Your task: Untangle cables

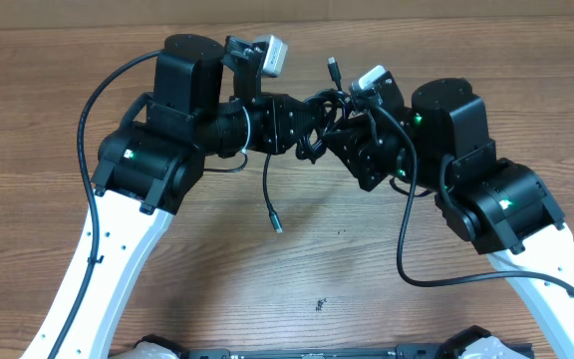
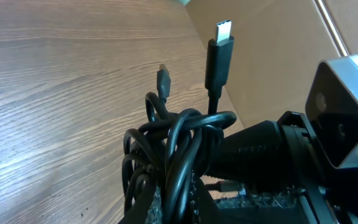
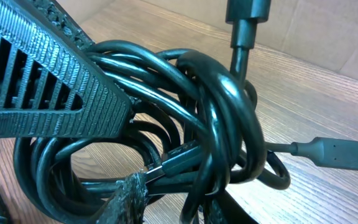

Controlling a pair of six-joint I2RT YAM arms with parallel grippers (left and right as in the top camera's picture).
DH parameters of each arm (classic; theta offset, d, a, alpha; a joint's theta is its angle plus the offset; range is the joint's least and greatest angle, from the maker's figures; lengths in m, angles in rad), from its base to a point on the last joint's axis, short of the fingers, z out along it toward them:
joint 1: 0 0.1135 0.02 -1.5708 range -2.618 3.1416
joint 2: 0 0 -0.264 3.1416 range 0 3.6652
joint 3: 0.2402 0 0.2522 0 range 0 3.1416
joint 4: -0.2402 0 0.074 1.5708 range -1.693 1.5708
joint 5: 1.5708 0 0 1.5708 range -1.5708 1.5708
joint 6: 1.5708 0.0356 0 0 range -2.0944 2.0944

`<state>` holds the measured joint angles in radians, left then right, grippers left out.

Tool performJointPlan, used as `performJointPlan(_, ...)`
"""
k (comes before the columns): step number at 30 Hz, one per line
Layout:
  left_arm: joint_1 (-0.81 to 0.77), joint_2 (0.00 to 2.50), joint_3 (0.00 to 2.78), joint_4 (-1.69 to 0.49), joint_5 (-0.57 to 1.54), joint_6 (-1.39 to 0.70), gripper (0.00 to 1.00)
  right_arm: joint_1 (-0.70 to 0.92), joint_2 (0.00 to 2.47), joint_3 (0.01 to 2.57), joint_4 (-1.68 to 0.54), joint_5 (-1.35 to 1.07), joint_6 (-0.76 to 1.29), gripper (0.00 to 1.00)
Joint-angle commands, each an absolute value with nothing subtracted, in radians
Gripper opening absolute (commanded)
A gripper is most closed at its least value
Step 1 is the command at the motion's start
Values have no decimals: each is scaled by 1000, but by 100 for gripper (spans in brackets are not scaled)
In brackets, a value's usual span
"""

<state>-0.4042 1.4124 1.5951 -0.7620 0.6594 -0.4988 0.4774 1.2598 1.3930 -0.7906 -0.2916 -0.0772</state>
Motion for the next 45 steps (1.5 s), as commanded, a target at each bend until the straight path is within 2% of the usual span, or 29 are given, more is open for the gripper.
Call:
performJointPlan(1,-426,1386,1618,-768,761,-531,4,459,1293,1394,-793,-241,-70,28)
performJointPlan(7,-426,1386,1618,-854,454,-542,4,459,1243,1394,-794,-271,-47,28)
performJointPlan(9,-426,1386,1618,-877,416,-551,4,459,1219,1394,-794,-271,-47,28)
performJointPlan(19,-426,1386,1618,-882,496,-556,4,459,1180,1394,-791,-251,-48,29)
performJointPlan(27,-426,1386,1618,-870,572,-645,4,459,1187,1394,-803,-232,-48,31)
performJointPlan(41,-426,1386,1618,-855,595,-697,4,459,1240,1394,-820,-237,-22,29)
performJointPlan(43,-426,1386,1618,-855,596,-697,4,459,1240,1394,-820,-237,-22,28)
performJointPlan(45,-426,1386,1618,-856,596,-697,4,459,1240,1394,-820,-245,-22,22)
